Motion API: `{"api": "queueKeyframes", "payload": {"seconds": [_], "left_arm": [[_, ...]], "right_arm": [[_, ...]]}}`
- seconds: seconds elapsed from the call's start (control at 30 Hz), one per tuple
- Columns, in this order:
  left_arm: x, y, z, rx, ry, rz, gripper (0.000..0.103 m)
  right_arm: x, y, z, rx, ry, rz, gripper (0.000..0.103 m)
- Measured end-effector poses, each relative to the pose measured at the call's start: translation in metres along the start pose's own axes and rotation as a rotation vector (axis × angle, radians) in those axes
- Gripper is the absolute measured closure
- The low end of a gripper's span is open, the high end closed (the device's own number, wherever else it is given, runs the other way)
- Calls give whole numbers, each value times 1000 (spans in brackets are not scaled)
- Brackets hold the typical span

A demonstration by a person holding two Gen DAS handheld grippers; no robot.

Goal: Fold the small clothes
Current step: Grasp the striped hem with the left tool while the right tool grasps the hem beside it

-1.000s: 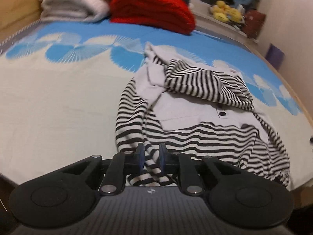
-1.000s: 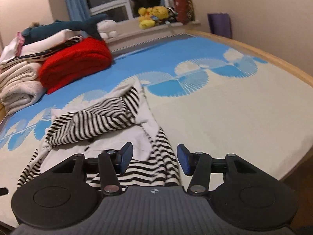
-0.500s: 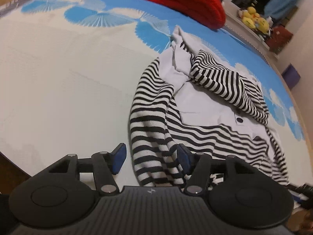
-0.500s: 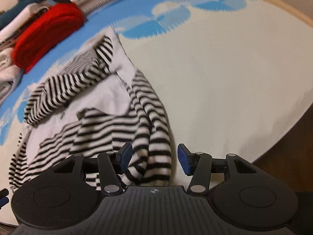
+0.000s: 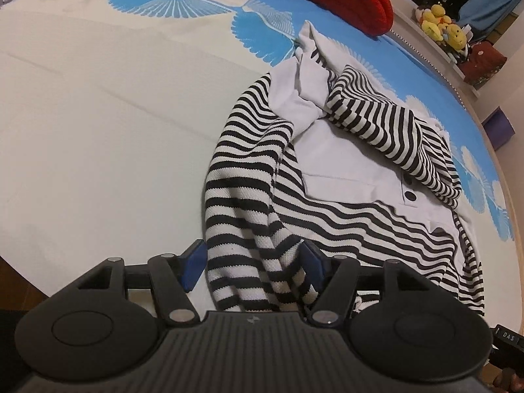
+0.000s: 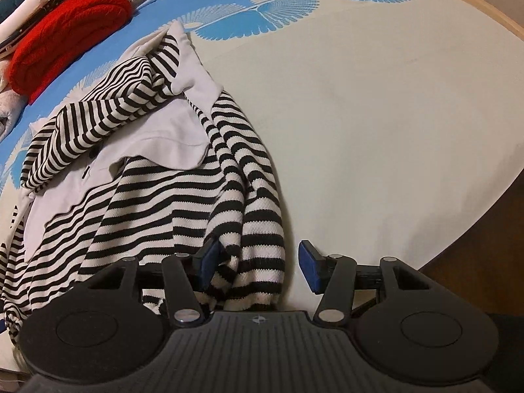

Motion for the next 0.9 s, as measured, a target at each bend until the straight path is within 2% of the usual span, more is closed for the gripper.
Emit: {"api": "queueKeyframes", "payload": {"seconds": [0.37, 0.43, 0.47, 0.5, 0.53, 0.57, 0.6, 0.63, 0.77, 0.83, 0.9], "left_arm": [[-8, -12, -18, -60, 24, 22, 35], [-6, -13, -18, -57, 27, -15, 41], [-4, -14, -17, -58, 27, -34, 54], [-2, -16, -17, -59, 26, -55, 73], [0, -17, -17, -62, 13, -67, 83], [1, -18, -15, -64, -9, -68, 92], [3, -17, -12, -56, -15, -73, 93], [4, -14, -5, -40, -17, -86, 94], [-1, -3, 24, -2, -55, -28, 94], [-5, -7, 27, -37, -72, -15, 93], [-10, -14, 16, -114, -62, 3, 85]], "right_arm": [[3, -6, -7, -11, -31, 14, 48], [2, -6, -8, -9, -32, 27, 48], [1, -6, -8, -9, -31, 33, 48], [0, -7, -8, -9, -26, 36, 54], [-1, -7, -8, -9, -15, 38, 68], [-2, -7, -7, -9, 5, 36, 77], [-4, -6, -5, -6, 33, 30, 92], [-6, -4, -2, 4, 48, 26, 95], [-2, 10, 26, 74, 80, -21, 97], [4, 12, 34, 69, 71, -36, 97], [11, 7, 28, 23, 44, -50, 97]]}}
Point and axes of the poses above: each gripper's, at about its wrist camera, not at the fingertips, and z roughly against the way its jaws point, x to its right, y to its top, the point moved 5 cm from there along -z, roughly the way its jaws point, and after that the axes turned 10 degrees about x, right-handed, at the moved point
